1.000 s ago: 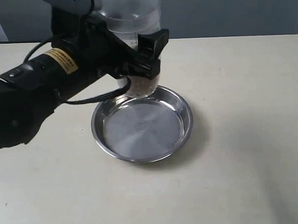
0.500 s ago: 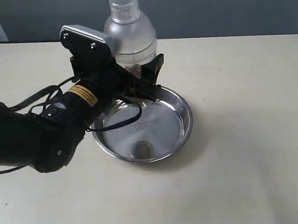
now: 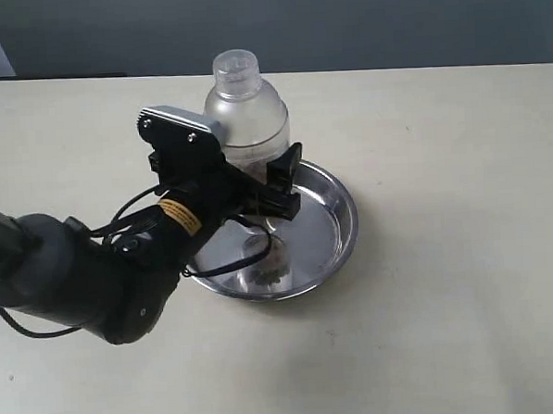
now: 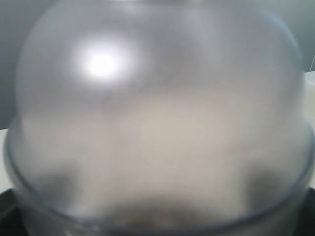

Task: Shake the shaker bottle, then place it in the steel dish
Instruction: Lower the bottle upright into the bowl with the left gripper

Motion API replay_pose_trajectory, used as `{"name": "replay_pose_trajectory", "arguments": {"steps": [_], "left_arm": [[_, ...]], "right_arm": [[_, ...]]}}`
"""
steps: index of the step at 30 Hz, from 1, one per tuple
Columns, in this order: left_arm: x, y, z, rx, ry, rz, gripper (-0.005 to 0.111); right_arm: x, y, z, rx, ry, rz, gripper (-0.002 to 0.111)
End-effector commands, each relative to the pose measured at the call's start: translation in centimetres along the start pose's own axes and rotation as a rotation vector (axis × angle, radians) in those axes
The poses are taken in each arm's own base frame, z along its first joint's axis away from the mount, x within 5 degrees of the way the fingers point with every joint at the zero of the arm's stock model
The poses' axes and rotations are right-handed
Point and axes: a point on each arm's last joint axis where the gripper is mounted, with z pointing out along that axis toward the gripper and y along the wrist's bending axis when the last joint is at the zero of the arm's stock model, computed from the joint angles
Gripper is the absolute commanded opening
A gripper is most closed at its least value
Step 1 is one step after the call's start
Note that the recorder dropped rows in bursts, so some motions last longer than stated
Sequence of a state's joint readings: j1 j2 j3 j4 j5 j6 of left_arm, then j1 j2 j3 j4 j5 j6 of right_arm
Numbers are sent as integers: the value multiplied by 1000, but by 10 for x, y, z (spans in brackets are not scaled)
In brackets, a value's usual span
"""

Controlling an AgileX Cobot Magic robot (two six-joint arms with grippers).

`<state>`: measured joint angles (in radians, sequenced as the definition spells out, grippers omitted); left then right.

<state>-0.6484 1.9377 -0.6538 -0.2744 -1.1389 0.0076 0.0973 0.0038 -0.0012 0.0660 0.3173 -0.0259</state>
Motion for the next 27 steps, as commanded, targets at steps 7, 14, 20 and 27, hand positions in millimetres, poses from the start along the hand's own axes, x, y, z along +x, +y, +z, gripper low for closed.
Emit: {"name": "replay_pose_trajectory", "arguments": {"steps": [7, 14, 20, 27], "left_arm": [[7, -1, 2, 16, -44, 10, 0], [18, 1, 6, -8, -16, 9, 0], [18, 1, 6, -5, -16, 10, 0], [20, -13, 5, 152, -4, 70, 13]], "right_arm": [[-1, 0, 0, -3, -14, -2, -1], [-1, 0, 0, -3, -14, -2, -1], [-1, 0, 0, -3, -14, -2, -1], [-1, 0, 0, -3, -14, -2, -1]]}}
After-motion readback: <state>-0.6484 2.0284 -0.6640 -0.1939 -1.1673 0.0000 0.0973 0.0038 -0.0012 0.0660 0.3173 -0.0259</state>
